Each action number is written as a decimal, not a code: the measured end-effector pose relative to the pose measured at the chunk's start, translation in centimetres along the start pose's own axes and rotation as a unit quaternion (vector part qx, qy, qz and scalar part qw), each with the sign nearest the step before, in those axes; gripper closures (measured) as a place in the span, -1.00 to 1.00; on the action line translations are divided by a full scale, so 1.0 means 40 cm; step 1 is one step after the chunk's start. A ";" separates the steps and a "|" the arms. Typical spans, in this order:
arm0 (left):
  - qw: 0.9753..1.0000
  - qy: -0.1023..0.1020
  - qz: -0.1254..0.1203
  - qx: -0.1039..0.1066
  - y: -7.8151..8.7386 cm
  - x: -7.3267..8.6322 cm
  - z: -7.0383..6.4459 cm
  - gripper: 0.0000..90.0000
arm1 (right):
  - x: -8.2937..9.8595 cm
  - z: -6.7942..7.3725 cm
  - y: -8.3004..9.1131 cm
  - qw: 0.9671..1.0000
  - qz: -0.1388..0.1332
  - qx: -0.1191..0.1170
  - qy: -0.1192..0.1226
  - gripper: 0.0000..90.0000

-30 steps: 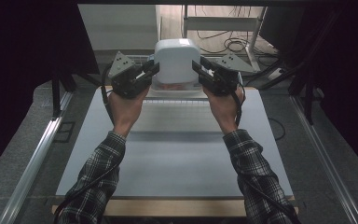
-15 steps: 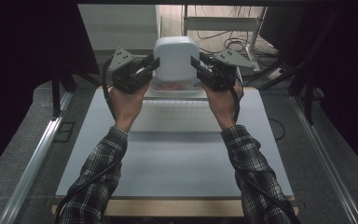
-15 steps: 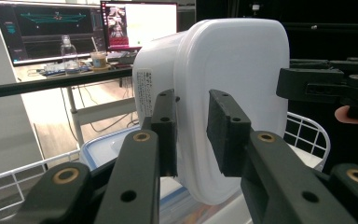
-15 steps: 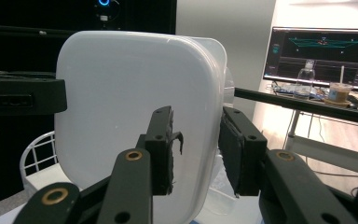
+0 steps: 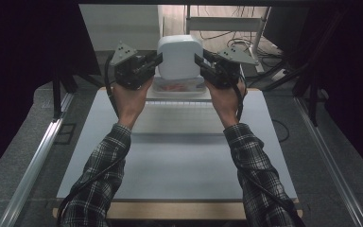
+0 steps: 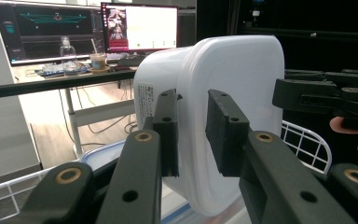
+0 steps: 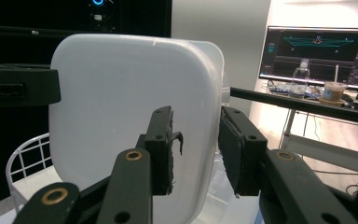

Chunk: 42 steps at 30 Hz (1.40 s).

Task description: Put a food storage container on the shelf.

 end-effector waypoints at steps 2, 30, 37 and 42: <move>1.000 0.000 0.000 0.000 -0.004 -0.002 0.000 0.65 | -0.004 -0.003 -0.002 1.000 -0.002 0.003 0.000 0.46; 0.999 0.012 0.037 -0.036 -0.091 -0.012 0.057 0.54 | -0.015 -0.041 -0.080 1.000 0.017 0.014 -0.002 0.46; 0.997 0.013 0.068 -0.036 -0.125 -0.003 0.071 0.53 | 0.011 -0.055 -0.103 0.999 0.029 0.017 -0.024 0.45; 0.996 0.003 0.080 -0.039 -0.134 -0.012 0.069 0.50 | 0.007 -0.058 -0.114 0.999 0.034 0.020 -0.023 0.42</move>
Point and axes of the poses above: each handheld gripper's, and its own axes: y roughly backward along the jaws, x roughly out of its underside, z roughly to its left, the point moved 3 cm from there along -y, roughly forward along the jaws, and after that the axes turned 11 degrees about -z, right-handed, at the moved point
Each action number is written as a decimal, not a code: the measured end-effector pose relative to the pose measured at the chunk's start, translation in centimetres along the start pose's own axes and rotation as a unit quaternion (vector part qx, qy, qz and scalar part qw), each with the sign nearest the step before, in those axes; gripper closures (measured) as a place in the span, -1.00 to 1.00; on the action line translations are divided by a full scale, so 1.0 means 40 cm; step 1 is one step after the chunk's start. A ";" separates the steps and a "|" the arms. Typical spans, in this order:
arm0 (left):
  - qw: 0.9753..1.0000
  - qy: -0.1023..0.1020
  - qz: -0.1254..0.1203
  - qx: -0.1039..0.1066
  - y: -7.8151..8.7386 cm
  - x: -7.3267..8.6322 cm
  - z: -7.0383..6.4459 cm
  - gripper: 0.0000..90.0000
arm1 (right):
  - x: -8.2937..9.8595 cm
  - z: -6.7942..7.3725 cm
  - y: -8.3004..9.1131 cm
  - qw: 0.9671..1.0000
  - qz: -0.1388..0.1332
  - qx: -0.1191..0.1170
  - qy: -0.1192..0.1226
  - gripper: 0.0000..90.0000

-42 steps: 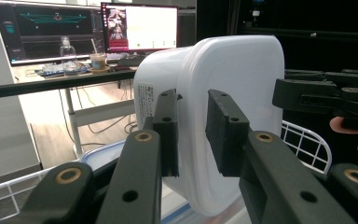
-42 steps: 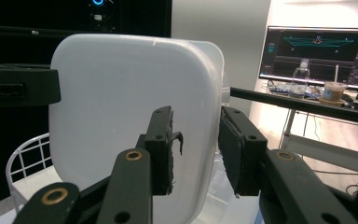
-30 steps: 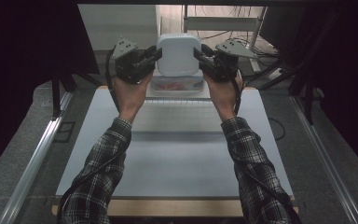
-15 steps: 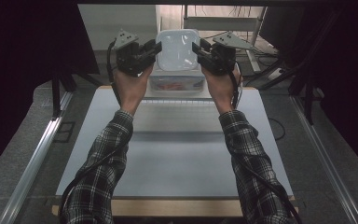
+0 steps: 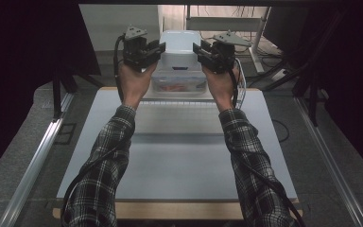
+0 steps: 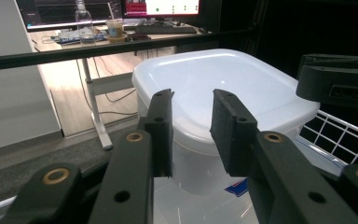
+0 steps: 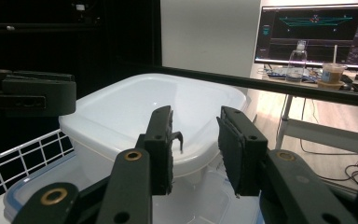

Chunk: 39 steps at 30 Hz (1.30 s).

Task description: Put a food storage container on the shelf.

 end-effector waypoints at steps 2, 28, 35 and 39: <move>1.000 0.007 -0.003 0.002 0.000 0.002 0.003 0.47 | -0.001 0.000 -0.002 1.000 0.000 0.000 -0.004 0.40; 0.999 0.026 0.034 -0.025 -0.065 0.083 0.073 0.95 | 0.079 -0.059 -0.042 0.998 0.063 0.014 0.001 0.98; 0.999 0.029 0.029 -0.019 -0.048 0.087 0.059 0.99 | 0.078 -0.053 -0.031 0.998 0.063 0.013 0.000 0.99; 0.999 0.032 0.025 -0.016 -0.028 0.089 0.048 0.99 | 0.072 -0.039 -0.009 0.998 0.058 0.012 0.002 0.99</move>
Point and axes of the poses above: each handheld gripper's, and its own axes: y roughly backward along the jaws, x roughly out of its underside, z roughly to its left, the point moved 3 cm from there along -y, roughly forward along the jaws, and after that the axes turned 11 degrees about -z, right-handed, at the moved point
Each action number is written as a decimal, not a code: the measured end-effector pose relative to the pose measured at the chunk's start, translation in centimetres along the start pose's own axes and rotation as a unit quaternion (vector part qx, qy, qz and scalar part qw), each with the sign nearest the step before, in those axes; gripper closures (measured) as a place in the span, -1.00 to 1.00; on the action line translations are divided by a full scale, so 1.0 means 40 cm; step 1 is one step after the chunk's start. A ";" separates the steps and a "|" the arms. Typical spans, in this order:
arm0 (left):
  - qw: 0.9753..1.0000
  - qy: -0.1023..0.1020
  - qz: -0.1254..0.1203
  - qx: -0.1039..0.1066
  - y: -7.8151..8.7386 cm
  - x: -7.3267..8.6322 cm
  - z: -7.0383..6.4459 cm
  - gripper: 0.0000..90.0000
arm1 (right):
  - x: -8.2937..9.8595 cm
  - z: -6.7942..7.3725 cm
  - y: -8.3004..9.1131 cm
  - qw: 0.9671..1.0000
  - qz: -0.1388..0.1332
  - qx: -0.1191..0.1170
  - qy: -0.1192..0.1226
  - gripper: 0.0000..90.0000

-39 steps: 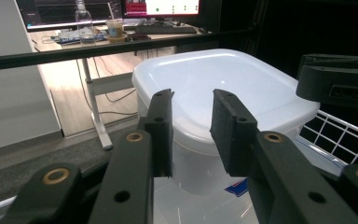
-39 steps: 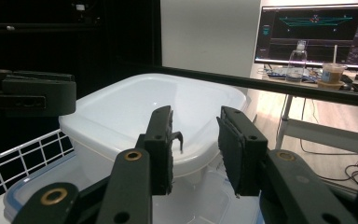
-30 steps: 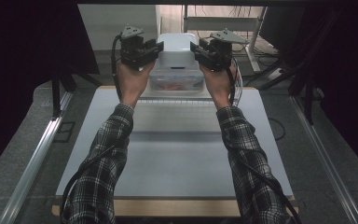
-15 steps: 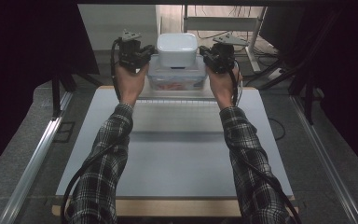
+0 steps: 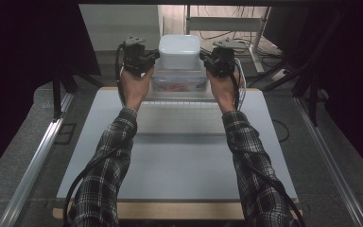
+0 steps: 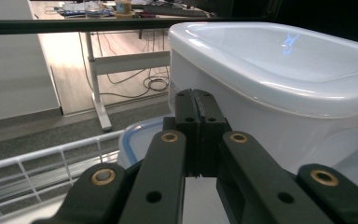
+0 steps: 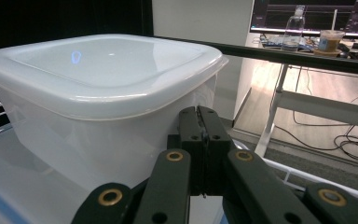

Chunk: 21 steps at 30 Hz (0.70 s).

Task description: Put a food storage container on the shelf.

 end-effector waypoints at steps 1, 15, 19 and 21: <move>1.000 0.000 -0.001 0.001 0.006 0.002 -0.003 0.99 | 0.001 0.002 0.006 1.000 -0.001 -0.001 -0.001 0.99; 0.999 -0.035 -0.011 -0.002 0.104 0.010 -0.013 0.62 | 0.022 -0.005 0.076 1.000 -0.005 0.003 0.014 0.67; 0.999 -0.021 -0.013 0.020 0.179 0.042 -0.025 0.27 | 0.041 0.004 0.151 1.000 -0.012 -0.026 -0.010 0.36; 0.999 -0.022 -0.002 0.029 0.212 0.080 -0.038 0.05 | 0.066 0.019 0.186 0.999 -0.002 -0.040 -0.011 0.18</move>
Point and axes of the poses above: each handheld gripper's, and its own axes: y roughly backward along the jaws, x roughly out of its underside, z roughly to its left, the point moved 3 cm from there along -y, roughly forward along the jaws, and after that the axes turned 11 degrees about -z, right-handed, at the moved point
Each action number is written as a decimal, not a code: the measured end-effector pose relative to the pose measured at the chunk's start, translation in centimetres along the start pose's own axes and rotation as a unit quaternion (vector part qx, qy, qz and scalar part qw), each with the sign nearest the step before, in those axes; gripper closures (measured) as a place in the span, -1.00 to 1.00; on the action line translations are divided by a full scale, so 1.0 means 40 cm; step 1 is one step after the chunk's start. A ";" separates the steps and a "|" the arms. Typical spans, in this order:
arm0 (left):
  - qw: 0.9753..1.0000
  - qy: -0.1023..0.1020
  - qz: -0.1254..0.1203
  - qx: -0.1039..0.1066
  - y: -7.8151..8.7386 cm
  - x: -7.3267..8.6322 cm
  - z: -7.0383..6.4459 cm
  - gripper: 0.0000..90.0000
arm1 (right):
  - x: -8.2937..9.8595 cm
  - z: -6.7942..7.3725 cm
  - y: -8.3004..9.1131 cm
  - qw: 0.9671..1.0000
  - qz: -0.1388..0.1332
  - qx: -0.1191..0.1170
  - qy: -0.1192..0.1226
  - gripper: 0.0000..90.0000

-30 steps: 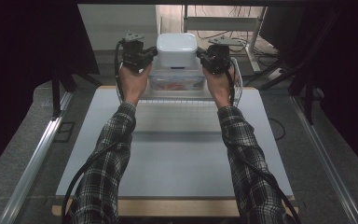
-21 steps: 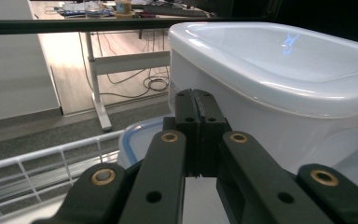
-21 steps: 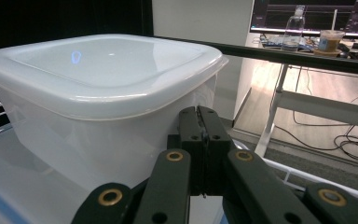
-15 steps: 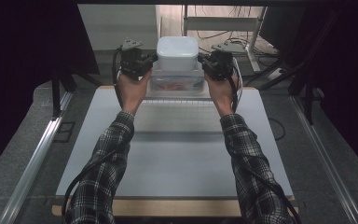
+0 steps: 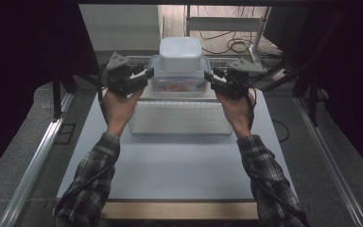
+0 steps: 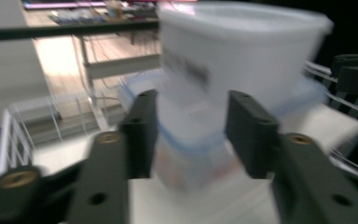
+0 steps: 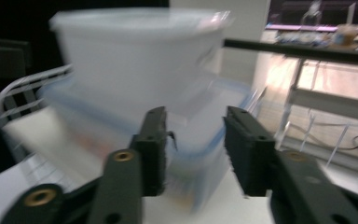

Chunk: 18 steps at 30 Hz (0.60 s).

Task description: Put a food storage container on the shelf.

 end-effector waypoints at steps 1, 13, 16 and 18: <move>1.000 0.001 0.006 0.005 0.010 0.021 -0.008 -0.05 | 0.020 0.011 0.020 1.000 0.008 -0.007 -0.001 0.09; 0.994 0.017 0.085 0.064 0.102 0.314 -0.092 -0.88 | 0.252 0.069 0.155 0.995 0.079 -0.053 -0.005 -0.56; 0.992 0.021 0.107 0.070 0.122 0.380 -0.103 -0.95 | 0.300 0.067 0.183 0.994 0.094 -0.056 -0.009 -0.63; 0.989 0.013 0.131 0.071 0.138 0.433 -0.113 -0.97 | 0.334 0.067 0.202 0.993 0.105 -0.054 -0.014 -0.68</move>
Point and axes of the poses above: each handheld gripper's, and its own axes: y roughly backward along the jaws, x roughly out of its underside, z roughly to its left, the point moved 3 cm from there along -y, roughly forward along the jaws, and after that the axes turned 11 degrees about -z, right-handed, at the moved point
